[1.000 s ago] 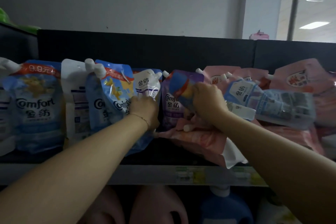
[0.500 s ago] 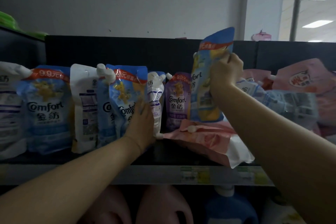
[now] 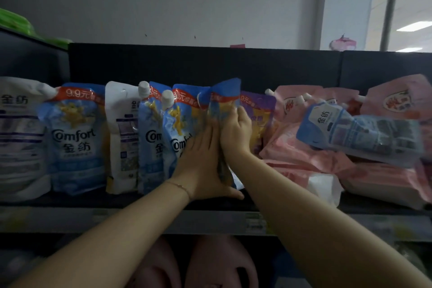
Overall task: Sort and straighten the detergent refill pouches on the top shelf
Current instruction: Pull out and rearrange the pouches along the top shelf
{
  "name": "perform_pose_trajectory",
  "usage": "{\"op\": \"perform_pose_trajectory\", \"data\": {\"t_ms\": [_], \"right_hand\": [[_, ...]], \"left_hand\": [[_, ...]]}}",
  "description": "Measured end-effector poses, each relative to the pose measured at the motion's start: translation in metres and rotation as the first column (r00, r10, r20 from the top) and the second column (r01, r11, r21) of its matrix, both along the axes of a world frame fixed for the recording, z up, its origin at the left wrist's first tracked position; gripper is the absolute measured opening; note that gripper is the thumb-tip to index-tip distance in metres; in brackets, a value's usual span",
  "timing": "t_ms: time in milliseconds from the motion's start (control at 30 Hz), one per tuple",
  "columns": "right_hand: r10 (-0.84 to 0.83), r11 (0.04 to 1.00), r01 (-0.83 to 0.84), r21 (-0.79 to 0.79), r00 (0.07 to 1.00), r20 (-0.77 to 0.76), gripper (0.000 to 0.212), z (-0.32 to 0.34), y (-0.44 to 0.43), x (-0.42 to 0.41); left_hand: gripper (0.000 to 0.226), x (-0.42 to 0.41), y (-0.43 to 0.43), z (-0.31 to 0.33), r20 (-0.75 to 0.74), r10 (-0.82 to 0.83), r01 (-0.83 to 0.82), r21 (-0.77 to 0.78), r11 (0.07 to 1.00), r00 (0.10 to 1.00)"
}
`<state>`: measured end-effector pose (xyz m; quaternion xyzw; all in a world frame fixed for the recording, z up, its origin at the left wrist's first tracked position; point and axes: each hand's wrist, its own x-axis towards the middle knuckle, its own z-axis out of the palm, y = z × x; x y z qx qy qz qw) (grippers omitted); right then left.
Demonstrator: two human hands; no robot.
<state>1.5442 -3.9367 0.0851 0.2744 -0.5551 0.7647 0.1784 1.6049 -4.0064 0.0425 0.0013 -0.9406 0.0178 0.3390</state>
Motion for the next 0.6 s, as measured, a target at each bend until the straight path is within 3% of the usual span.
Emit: {"op": "perform_pose_trajectory", "data": {"t_ms": [100, 200, 300, 367, 467, 600], "right_hand": [[0.155, 0.972, -0.13, 0.196, 0.981, -0.115, 0.026, -0.008, 0.015, -0.002], [0.252, 0.917, -0.199, 0.345, 0.961, -0.115, 0.034, -0.007, 0.035, -0.003], [0.1, 0.866, -0.036, 0.499, 0.99, -0.103, 0.033, -0.018, 0.051, -0.001], [-0.022, 0.726, 0.12, 0.677, 0.988, -0.152, 0.027, -0.032, 0.061, -0.003], [-0.019, 0.394, 0.248, 0.885, 0.965, -0.262, 0.027, -0.046, 0.069, -0.008], [0.101, 0.022, 0.393, 0.919, 0.914, -0.393, 0.035, -0.048, 0.067, -0.011]], "left_hand": [[0.139, -0.004, 0.005, -0.009, -0.094, 0.007, -0.001, 0.055, 0.998, 0.996], [0.11, -0.007, 0.007, -0.021, -0.206, -0.043, 0.074, 0.144, 0.987, 0.978], [0.103, -0.004, 0.01, -0.031, -0.161, -0.071, 0.114, 0.275, 0.955, 0.984], [0.105, -0.003, 0.009, -0.034, -0.152, -0.136, 0.184, 0.365, 0.913, 0.979], [0.105, 0.002, 0.004, -0.034, -0.173, -0.198, 0.255, 0.427, 0.868, 0.965], [0.108, 0.006, 0.001, -0.032, -0.174, -0.234, 0.287, 0.415, 0.863, 0.957]]}}
